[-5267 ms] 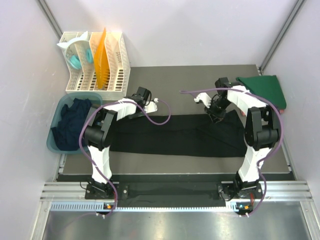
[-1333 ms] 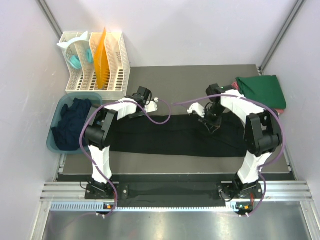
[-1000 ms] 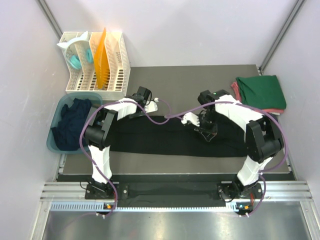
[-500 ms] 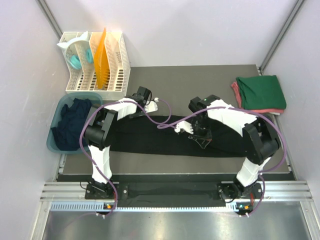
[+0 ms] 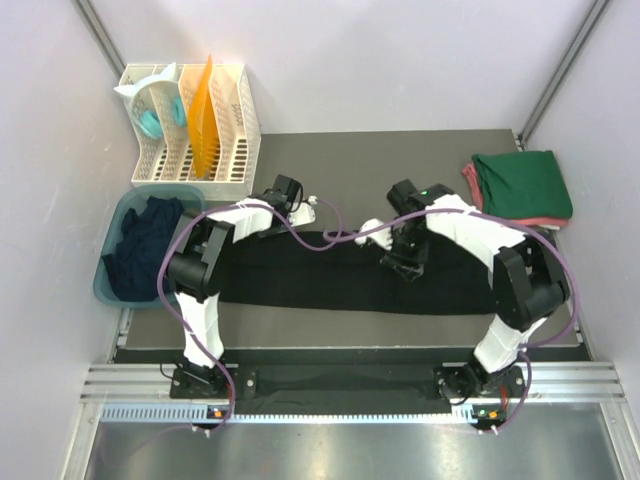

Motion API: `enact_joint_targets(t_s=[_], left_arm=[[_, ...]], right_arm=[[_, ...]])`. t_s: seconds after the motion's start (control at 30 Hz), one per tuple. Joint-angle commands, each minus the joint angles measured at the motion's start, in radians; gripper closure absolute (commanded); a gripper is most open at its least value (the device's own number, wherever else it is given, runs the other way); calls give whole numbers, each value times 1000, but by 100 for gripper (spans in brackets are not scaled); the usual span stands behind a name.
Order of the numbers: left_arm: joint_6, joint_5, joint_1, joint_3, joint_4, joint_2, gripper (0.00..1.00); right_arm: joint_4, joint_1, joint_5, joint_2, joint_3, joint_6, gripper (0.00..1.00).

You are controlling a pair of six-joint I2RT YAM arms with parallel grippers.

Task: Fold and stack the t-shirts
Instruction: Rotate the tshirt 80 degrees

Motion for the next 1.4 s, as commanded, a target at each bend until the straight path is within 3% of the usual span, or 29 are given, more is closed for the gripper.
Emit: enact_joint_targets(t_s=[0.0,0.03,0.13,0.53,0.7,1.0,1.27,1.37], left_arm=[[-12,41,-8,-22,42,-58,52],[-10,36,-9,-23,45,-64,52],[-9,30,-8,-22,44,-84,52],[-3,-23,5,-43,42,-96,52],[14,-36,14,-129,56,-96,53],[-7,-71,54,-206,44,-55,64],[-23,-140,132,-247,137,-69,63],[-75,-158,170,-194,159,-84,56]], right_arm=[[147,-140,99,-27,56,66,59],[159,-165,100,-17,66,87,72],[188,-254,89,33,87,106,100],[325,-379,158,205,43,109,100],[372,-415,217,263,64,138,100],[403,-423,298,360,157,170,100],[375,-394,309,464,300,141,100],[372,-368,315,489,316,130,100]])
